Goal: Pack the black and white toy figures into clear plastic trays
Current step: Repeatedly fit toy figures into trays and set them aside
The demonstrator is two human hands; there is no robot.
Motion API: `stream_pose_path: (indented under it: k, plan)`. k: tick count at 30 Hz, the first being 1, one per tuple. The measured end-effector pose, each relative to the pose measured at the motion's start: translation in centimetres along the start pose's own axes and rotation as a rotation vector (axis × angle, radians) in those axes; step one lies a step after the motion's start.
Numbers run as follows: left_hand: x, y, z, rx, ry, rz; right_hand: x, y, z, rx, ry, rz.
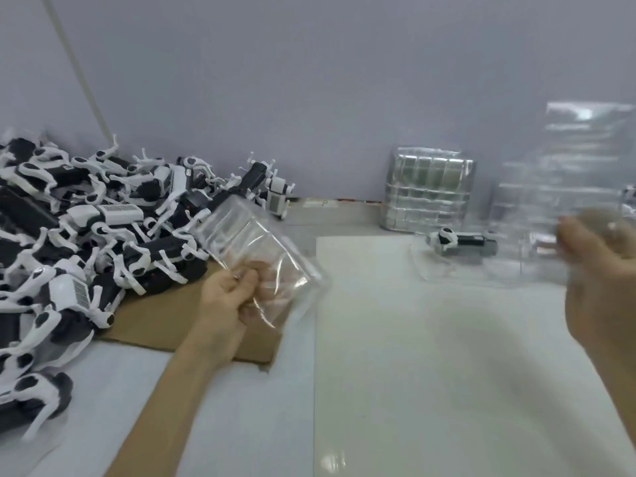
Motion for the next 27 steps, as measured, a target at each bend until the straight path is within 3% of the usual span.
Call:
stream_pose_path:
  k: [4,6,11,18,20,24,27]
  plan:
    - [0.4,3.4,0.5,-0.075,0.014,0.049,-3.6,5.5,0.3,-0.210,-0.172,0.354]
    - [0.1,3.6,0.7,-0.096,0.021,0.058,-4.6,7.1,0.3,-0.286,-0.219,0.426]
    - [0.0,0.1,-0.4,-0.251,0.072,-0.101,-6.0,7.4,-0.4,-0.555,-0.250,0.614]
    - [0.0,-1.0,-0.9,-0.363,0.053,-0.108,-7.8,8.7,-2.8,-0.832,-0.240,0.953]
    - [-0.2,-0.3,-0.9,-0.339,0.051,-0.103,-7.5,8.8,-2.4,-0.769,-0.228,0.889]
    - [-1.2,2.1,-0.5,-0.217,0.067,-0.071,-7.0,8.6,0.3,-0.610,-0.353,0.606]
    - [-2.0,4.5,-0.1,-0.112,0.079,0.010,-7.9,9.2,1.5,-0.497,-0.395,0.522]
Point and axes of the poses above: each hand's wrist, its own x-axis towards the middle knuckle, its own y-axis out of the palm, z = x × y, the point moved 8 cm from there along x, towards the middle knuckle, and after that the axes turned 4 degrees about -y, right-handed, at the moved point
